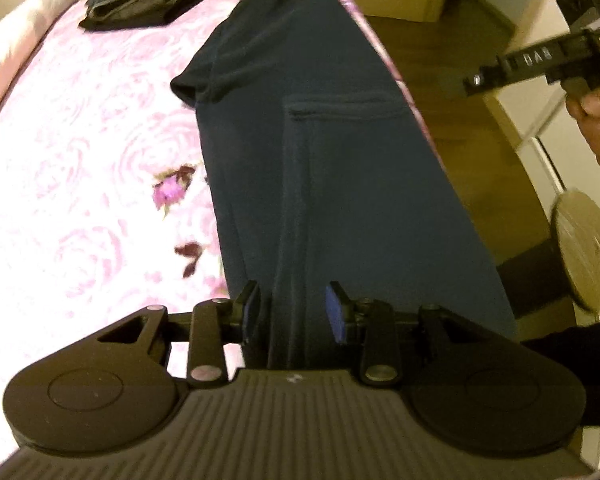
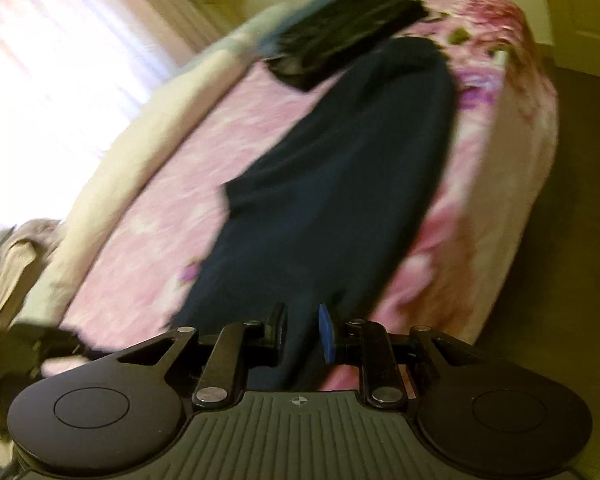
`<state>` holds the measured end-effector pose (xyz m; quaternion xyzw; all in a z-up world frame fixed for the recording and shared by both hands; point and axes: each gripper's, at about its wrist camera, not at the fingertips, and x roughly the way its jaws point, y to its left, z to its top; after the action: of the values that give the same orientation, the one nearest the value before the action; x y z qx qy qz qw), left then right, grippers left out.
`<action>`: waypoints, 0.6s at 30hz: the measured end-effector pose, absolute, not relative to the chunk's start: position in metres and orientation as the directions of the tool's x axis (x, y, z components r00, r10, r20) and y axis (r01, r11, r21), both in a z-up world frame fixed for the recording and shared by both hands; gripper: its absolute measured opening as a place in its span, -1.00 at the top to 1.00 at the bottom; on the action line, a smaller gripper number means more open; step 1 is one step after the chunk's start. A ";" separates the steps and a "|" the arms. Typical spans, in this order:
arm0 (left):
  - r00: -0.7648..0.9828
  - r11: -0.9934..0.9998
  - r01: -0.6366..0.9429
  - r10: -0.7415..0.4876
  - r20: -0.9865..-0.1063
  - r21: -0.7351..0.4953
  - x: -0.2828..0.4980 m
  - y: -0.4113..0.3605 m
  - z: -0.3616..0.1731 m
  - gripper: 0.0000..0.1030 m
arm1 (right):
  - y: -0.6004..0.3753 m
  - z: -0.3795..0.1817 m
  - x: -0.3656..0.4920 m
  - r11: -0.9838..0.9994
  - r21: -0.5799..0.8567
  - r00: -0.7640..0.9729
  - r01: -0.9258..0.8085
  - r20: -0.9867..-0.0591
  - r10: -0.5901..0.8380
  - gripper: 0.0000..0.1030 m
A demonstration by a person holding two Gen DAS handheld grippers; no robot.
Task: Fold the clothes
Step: 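Grasp the pants waistband with both grippers and lift it off the bedspread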
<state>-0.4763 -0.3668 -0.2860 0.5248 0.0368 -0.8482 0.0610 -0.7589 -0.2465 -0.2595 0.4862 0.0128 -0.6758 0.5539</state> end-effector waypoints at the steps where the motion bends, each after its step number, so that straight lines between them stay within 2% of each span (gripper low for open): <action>1: -0.445 -0.992 0.123 -0.056 -0.894 0.001 -0.469 -0.364 -0.285 0.40 | -0.246 -0.258 -0.742 -0.372 0.530 0.107 0.762 -0.670 -0.735 0.59; 7: -0.408 -0.998 0.048 -0.046 -0.912 0.029 -0.438 -0.351 -0.313 0.35 | -0.246 -0.284 -0.629 -0.256 0.520 0.236 0.815 -0.702 -0.672 0.59; 9: -0.425 -0.997 0.072 -0.036 -0.904 0.006 -0.435 -0.357 -0.322 0.16 | -0.248 -0.303 -0.605 -0.260 0.509 0.255 0.820 -0.733 -0.631 0.59; 11: -0.447 -0.996 0.086 -0.035 -0.894 -0.004 -0.430 -0.361 -0.322 0.08 | -0.245 -0.308 -0.595 -0.284 0.487 0.223 0.826 -0.744 -0.629 0.59; 13: -0.471 -0.996 0.089 -0.042 -0.881 0.000 -0.424 -0.363 -0.314 0.08 | -0.240 -0.299 -0.590 -0.301 0.464 0.189 0.834 -0.750 -0.634 0.59; 16: -0.505 -0.995 0.018 -0.090 -0.858 0.094 -0.406 -0.352 -0.294 0.11 | -0.230 -0.283 -0.576 -0.283 0.398 0.146 0.873 -0.766 -0.626 0.55; 17: -0.512 -0.989 -0.026 -0.114 -0.851 0.147 -0.399 -0.344 -0.290 0.13 | -0.228 -0.279 -0.571 -0.267 0.365 0.132 0.892 -0.775 -0.619 0.14; 18: -0.520 -0.971 -0.089 -0.147 -0.842 0.224 -0.392 -0.333 -0.288 0.07 | -0.225 -0.274 -0.561 -0.249 0.321 0.105 0.914 -0.780 -0.617 -0.49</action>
<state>-0.3919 -0.3334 -0.2879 0.4898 -0.1202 -0.8634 0.0167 -0.5613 -0.2252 -0.2740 0.4518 0.1641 -0.6483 0.5904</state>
